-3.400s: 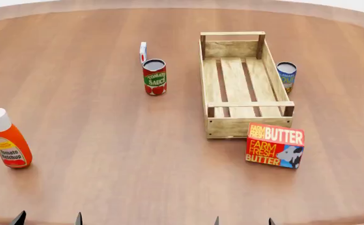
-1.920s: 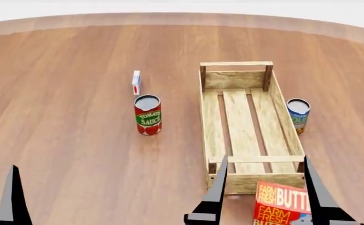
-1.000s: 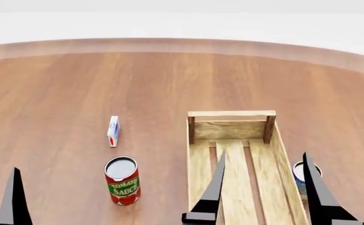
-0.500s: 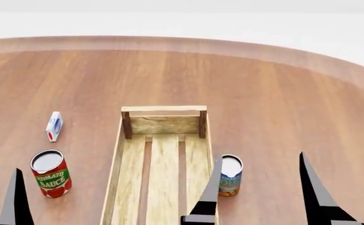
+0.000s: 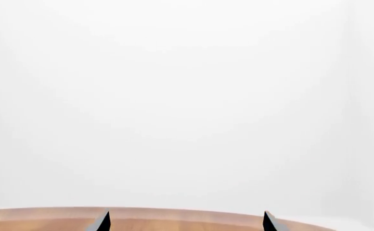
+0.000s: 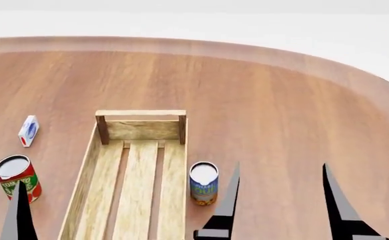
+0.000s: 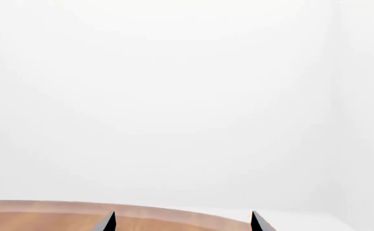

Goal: Pick up the butter and put it in the tray.

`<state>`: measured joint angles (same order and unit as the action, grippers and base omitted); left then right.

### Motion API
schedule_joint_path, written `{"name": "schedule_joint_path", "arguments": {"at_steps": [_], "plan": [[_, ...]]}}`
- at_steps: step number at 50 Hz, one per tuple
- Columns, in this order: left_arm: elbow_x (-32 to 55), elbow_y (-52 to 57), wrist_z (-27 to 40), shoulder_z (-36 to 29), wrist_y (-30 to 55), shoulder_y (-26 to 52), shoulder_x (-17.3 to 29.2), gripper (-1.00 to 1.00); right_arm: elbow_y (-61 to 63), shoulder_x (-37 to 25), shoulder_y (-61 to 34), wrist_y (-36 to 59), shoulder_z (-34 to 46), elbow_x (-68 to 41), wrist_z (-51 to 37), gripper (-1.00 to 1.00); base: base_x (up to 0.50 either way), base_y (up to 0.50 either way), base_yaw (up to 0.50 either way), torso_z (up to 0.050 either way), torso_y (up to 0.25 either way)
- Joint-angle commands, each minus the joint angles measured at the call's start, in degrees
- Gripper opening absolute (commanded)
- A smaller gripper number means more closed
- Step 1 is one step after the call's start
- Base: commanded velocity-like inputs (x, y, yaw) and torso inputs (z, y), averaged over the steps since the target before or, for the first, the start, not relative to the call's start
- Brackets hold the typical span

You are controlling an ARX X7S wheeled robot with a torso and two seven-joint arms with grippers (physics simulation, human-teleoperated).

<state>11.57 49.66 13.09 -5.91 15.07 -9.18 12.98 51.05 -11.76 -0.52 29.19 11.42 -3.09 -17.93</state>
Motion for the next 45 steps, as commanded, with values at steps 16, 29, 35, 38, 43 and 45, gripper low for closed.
{"name": "schedule_joint_path", "arguments": {"at_steps": [16,29,35,38,43,45], "plan": [[0.9,-0.1,2.0,-0.9,0.0,0.4,1.8,1.00,-1.7,-2.2,0.0,-1.4,2.6,0.0,0.8,1.00,0.00,0.00,0.50,0.000,0.000],[1.4,-0.4,2.7,-1.1,-0.7,0.4,2.6,1.00,-0.4,-3.8,-0.1,-0.3,3.4,0.2,1.2,1.00,0.00,0.00,0.50,0.000,0.000],[1.9,0.0,3.3,-0.4,-0.3,0.6,3.1,1.00,2.8,-7.0,1.4,1.3,1.8,-1.9,3.6,1.00,0.00,0.00,0.50,0.000,0.000],[2.6,0.6,3.8,0.4,0.1,0.7,3.4,1.00,6.1,-12.5,1.4,6.3,2.3,-5.4,9.3,1.00,0.00,0.00,0.00,0.000,0.000],[1.9,-0.1,4.0,-0.6,-0.5,0.5,3.3,1.00,8.9,-20.1,5.0,8.6,0.9,-10.7,13.6,1.00,0.00,0.00,0.00,0.000,0.000],[1.9,0.0,4.1,-0.9,-0.4,0.4,3.4,1.00,8.8,-22.0,7.1,5.5,-1.8,-15.4,13.8,1.00,0.00,0.00,0.00,0.000,0.000]]}}
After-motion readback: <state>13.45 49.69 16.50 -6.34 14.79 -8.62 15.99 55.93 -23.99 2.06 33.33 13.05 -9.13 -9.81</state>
